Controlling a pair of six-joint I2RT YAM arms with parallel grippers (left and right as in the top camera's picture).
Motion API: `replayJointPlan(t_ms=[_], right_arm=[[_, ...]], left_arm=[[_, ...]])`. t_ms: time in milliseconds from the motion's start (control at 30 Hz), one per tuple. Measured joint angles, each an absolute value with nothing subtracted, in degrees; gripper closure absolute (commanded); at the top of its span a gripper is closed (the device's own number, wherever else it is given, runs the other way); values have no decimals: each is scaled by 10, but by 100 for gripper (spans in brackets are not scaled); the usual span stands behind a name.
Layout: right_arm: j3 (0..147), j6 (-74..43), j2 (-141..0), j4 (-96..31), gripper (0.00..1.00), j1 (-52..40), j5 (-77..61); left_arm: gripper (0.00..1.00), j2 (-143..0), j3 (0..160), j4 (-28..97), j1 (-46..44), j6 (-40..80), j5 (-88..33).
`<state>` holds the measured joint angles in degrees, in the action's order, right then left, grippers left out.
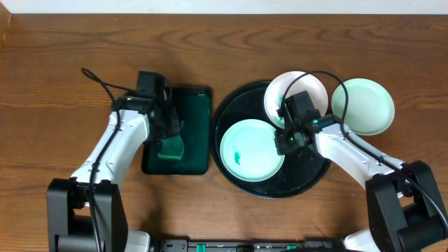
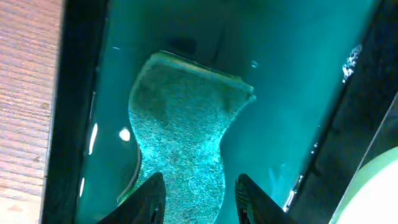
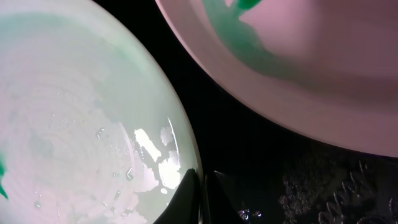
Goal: Clean dirty plates on tray and stack at the side
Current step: 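Lower the left gripper into the basin and grasp the sponge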
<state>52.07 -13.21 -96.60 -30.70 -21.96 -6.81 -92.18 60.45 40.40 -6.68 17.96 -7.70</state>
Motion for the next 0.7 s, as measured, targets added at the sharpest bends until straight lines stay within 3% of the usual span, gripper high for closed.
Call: replayJointPlan(t_ms=[700], right_arm=[[521, -132, -966, -307, 99, -220, -67]], left_arm=[[57, -922, 526, 339, -80, 180, -31]])
